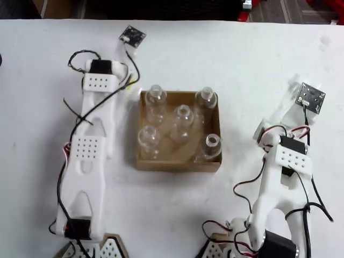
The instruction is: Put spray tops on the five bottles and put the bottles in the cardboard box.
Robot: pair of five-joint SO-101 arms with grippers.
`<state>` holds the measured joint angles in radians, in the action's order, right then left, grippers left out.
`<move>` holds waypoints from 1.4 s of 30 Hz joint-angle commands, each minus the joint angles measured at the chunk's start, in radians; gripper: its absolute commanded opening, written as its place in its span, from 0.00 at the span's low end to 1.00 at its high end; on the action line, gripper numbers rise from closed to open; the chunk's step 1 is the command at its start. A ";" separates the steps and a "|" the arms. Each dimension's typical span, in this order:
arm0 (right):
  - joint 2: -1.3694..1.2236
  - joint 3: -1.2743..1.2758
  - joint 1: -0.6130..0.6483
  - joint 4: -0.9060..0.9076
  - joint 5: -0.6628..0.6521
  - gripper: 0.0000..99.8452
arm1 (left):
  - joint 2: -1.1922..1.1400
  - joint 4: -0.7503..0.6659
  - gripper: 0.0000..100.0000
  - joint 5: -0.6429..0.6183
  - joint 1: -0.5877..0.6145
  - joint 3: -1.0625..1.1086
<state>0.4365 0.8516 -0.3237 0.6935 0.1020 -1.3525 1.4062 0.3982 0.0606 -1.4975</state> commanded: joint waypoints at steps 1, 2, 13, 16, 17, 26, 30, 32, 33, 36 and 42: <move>0.004 -0.017 0.007 -0.019 -0.003 0.14 | 0.019 0.005 0.10 -0.014 0.018 -0.003; 0.004 -0.015 0.005 -0.019 -0.003 0.14 | 0.025 0.018 0.10 -0.014 0.018 -0.005; 0.005 -0.005 0.007 -0.021 -0.043 0.14 | 0.021 0.106 0.21 0.025 0.015 -0.005; 0.013 0.015 0.008 -0.048 -0.054 0.14 | 0.024 0.166 0.21 0.035 0.016 -0.005; 0.013 0.020 0.008 -0.061 -0.055 0.14 | 0.024 0.186 0.20 0.058 0.018 -0.005; 0.013 0.021 0.008 -0.068 -0.052 0.14 | 0.050 0.374 0.03 0.209 0.024 -0.061; 0.013 0.021 0.008 -0.068 -0.055 0.14 | 0.068 0.371 0.17 0.176 0.025 -0.101; 0.012 0.021 0.008 -0.068 -0.057 0.14 | 0.067 0.371 0.24 0.137 0.022 -0.114; 0.012 0.021 0.008 -0.068 -0.057 0.14 | 0.067 0.371 0.25 0.123 0.022 -0.117; 0.010 0.021 0.010 -0.068 -0.058 0.14 | 0.067 0.368 0.24 0.098 0.025 -0.123; 0.007 0.021 0.010 -0.068 -0.058 0.14 | 0.058 0.235 0.25 0.025 0.036 -0.114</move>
<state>0.4365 0.8777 -0.3222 0.6414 0.0575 -1.3510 1.7269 0.4611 0.0713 -1.5727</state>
